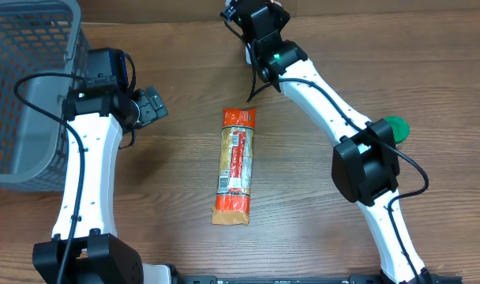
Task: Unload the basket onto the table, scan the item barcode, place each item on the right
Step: 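Carry the orange box to the white scanner and hold it there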
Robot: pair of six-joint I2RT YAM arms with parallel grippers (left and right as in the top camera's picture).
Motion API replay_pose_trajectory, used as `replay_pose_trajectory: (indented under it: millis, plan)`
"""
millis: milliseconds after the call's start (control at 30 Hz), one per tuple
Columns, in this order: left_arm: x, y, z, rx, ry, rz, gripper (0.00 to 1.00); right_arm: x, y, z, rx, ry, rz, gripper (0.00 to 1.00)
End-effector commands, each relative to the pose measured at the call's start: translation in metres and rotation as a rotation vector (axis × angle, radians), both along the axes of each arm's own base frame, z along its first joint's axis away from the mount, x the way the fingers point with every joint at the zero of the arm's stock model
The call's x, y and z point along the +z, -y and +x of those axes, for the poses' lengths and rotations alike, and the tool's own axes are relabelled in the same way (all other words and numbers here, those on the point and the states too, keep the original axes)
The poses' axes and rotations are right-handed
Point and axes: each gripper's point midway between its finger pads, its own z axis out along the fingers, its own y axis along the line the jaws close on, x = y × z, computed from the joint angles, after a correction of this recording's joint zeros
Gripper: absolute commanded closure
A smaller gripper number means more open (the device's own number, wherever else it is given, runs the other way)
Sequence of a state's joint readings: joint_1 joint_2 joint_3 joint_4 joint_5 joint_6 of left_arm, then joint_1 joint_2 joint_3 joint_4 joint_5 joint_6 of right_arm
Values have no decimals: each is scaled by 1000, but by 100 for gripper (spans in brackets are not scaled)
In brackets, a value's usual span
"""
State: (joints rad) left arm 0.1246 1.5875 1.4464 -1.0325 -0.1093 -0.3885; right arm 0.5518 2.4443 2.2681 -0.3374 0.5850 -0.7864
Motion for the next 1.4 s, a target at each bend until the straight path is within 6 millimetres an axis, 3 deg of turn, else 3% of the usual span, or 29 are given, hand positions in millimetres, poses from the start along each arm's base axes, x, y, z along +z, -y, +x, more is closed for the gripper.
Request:
replay_pose_trajectory:
  millis: [0, 300, 900, 1133, 1267, 1367]
  plan:
    - [-4, 0, 0, -10, -13, 5, 0, -18, 1, 6, -15, -7, -21, 96]
    - [-4, 0, 0, -10, -13, 5, 0, -53, -3, 11, -10, -37, -37, 96]
    - [-4, 0, 0, -10, -13, 5, 0, -55, -4, 11, -7, -43, -23, 96]
    - [-4, 0, 0, -10, -13, 5, 0, 3, 27, 2, -258, 90, 198, 96]
    - [-4, 0, 0, -10, -13, 5, 0, 53, 34, -22, -303, 97, 335, 96]
    - [-4, 0, 0, -10, -13, 5, 0, 86, 42, -54, -322, 47, 430, 96]
